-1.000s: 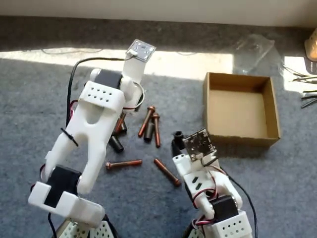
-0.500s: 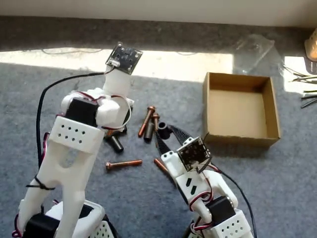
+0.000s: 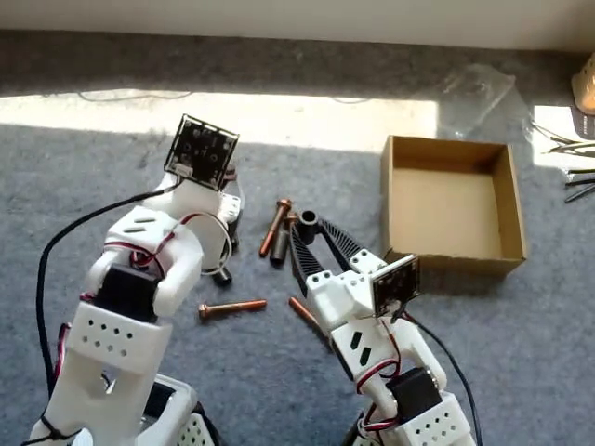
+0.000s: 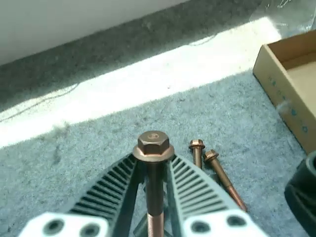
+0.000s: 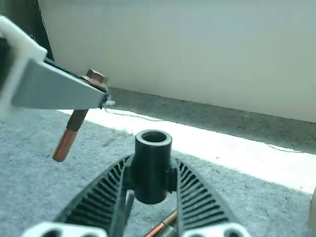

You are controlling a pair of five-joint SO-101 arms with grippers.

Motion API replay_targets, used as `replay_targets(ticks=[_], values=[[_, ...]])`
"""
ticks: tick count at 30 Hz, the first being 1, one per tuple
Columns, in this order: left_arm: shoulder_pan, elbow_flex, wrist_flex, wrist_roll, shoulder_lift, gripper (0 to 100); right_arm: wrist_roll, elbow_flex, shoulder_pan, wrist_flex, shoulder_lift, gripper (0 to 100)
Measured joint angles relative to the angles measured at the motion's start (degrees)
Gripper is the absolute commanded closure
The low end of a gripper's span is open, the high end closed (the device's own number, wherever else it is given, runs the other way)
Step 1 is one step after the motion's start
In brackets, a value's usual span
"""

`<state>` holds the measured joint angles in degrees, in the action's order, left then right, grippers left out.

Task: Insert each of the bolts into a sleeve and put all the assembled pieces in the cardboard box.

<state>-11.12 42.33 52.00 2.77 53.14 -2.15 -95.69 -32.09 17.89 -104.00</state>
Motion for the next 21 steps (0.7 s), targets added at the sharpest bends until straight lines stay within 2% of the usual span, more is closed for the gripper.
replay_targets(ticks=[9,19,21], values=[[0.0,0.2,-8.9,-0.5,3.2,100,-0.4,0.0,0.0,2.5,0.0,99.4],[-6.8,0.2,-10.7,-14.9,3.3,100,5.1,0.0,-1.0,3.3,0.0,99.4],[-6.7,0.2,-10.9,-15.3,3.3,100,5.3,0.0,-2.3,5.0,0.0,99.4]])
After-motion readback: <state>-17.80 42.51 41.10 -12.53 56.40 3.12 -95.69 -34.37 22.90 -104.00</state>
